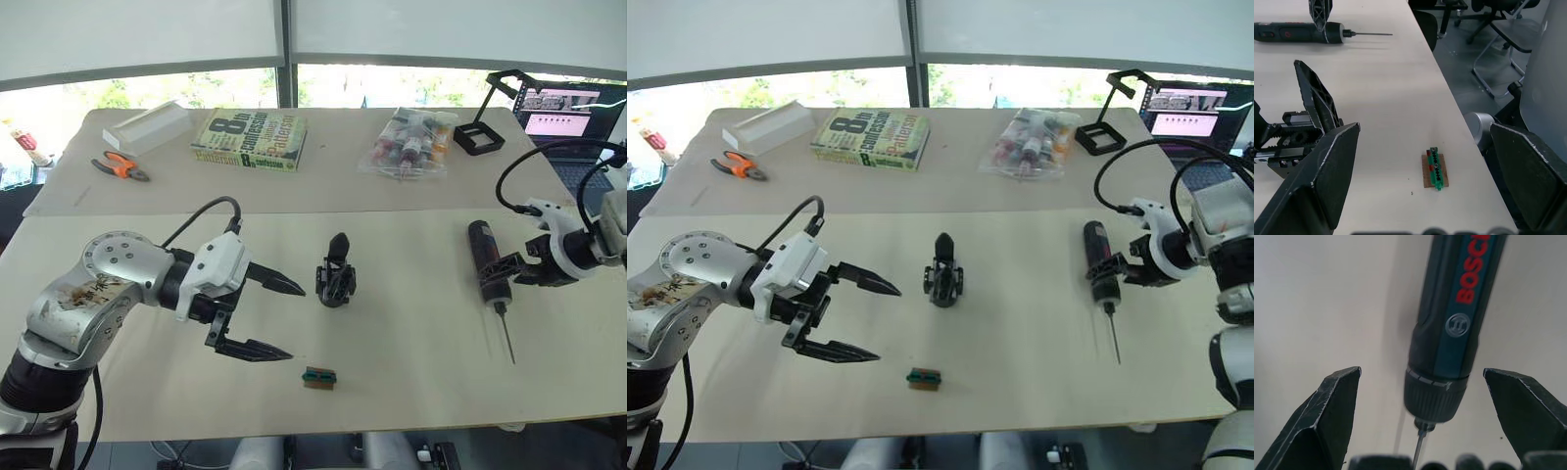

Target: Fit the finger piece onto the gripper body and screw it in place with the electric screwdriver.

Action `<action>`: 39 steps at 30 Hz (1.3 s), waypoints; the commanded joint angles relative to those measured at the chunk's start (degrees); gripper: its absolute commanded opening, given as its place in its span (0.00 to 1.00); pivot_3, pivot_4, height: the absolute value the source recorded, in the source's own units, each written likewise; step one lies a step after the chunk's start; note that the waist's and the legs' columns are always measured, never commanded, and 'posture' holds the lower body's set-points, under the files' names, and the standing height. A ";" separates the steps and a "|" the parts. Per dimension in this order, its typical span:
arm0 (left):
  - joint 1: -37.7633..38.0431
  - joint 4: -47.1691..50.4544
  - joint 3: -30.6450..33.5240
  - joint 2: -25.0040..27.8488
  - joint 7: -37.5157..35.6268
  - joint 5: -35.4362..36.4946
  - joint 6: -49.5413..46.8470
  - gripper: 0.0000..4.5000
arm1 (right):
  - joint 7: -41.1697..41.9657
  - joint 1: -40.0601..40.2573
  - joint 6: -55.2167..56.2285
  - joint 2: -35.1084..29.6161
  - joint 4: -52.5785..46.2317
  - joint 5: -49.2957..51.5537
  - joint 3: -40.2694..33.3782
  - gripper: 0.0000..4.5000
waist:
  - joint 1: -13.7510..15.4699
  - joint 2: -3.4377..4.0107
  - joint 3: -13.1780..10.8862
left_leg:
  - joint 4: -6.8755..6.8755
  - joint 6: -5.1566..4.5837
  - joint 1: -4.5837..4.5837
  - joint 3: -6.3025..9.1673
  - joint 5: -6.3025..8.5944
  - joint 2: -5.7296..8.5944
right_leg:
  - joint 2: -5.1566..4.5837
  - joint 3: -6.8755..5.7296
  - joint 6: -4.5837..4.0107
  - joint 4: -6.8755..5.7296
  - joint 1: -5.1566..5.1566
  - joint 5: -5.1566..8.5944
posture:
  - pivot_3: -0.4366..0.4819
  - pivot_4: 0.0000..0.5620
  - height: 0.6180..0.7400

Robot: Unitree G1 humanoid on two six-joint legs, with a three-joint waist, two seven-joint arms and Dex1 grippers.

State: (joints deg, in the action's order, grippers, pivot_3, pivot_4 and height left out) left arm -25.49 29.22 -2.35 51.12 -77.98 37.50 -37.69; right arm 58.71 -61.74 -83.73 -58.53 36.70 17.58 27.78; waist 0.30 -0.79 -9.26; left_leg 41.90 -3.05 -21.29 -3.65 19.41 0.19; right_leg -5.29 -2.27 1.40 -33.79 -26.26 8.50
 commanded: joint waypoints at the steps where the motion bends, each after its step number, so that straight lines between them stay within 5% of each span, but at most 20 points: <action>1: -0.55 2.26 0.88 0.53 1.23 1.57 -0.02 1.00 | 1.54 -1.96 5.16 2.03 5.13 -3.98 2.46 0.99 | -0.04 0.00 0.00 | 0.00 -0.01 -0.02 0.00 0.01 0.01 | -0.01 0.00 0.01 0.06 0.00 0.00 | 0.48 0.27 1.00; 6: -1.29 2.71 1.08 0.51 3.25 2.44 -0.38 1.00 | 3.86 -1.11 12.80 5.40 11.49 -8.98 4.74 0.99 | -0.01 -0.01 0.00 | 0.00 -0.03 -0.10 0.01 0.02 0.06 | -0.02 -0.04 0.06 0.18 0.01 -0.01 | 0.48 0.27 1.00; 14: -0.86 3.38 1.26 1.56 4.27 3.50 -0.29 1.00 | 20.68 5.51 39.20 -3.73 -2.34 -13.86 3.88 0.44 | -0.23 0.21 -0.13 | 0.02 0.03 -0.03 0.06 -0.02 0.03 | -0.01 -0.06 0.13 0.12 0.04 -0.04 | 0.48 0.27 1.00; 23: -2.84 2.43 -0.80 0.83 4.55 3.14 0.82 1.00 | 21.57 21.22 59.07 -7.51 -16.81 -16.85 -2.17 0.43 | -0.68 0.26 -0.17 | 0.03 0.14 0.13 -0.02 -0.07 0.01 | -0.01 0.03 0.18 -0.12 0.09 0.01 | 0.48 0.27 1.00; 25: -3.21 2.39 -0.90 0.78 4.59 3.35 0.70 1.00 | 22.62 21.68 59.84 -7.87 -16.67 -17.89 -2.87 0.66 | -0.77 0.25 -0.18 | 0.06 0.20 0.18 -0.02 -0.11 0.01 | -0.02 0.04 0.17 -0.14 0.10 0.01 | 0.48 0.27 1.00; 29: -3.09 2.76 -1.03 0.95 4.15 3.58 0.80 1.00 | 25.82 20.89 58.88 -9.63 -16.70 -19.80 -3.74 0.97 | -0.80 0.25 -0.18 | 0.13 0.29 0.24 0.00 -0.17 0.00 | -0.01 0.07 0.10 -0.19 0.09 0.04 | 0.48 0.27 1.00; 39: -2.92 2.68 -1.16 0.91 4.05 3.10 1.14 1.00 | 27.05 21.28 46.76 -4.01 -16.62 -23.81 -1.86 0.99 | -1.08 0.04 -0.09 | 0.12 0.26 0.25 0.01 -0.16 -0.01 | 0.04 0.10 0.05 -0.19 0.10 0.04 | 0.48 0.27 1.00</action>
State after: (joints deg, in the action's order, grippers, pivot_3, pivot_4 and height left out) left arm -28.08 30.88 -3.69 51.92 -73.73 40.47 -37.56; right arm 86.71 -40.43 -36.62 -63.64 20.54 -5.62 26.04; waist -0.78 -0.76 -9.35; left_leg 42.02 -2.78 -21.03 -3.64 19.25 0.17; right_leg -5.24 -2.17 1.45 -33.99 -26.16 8.54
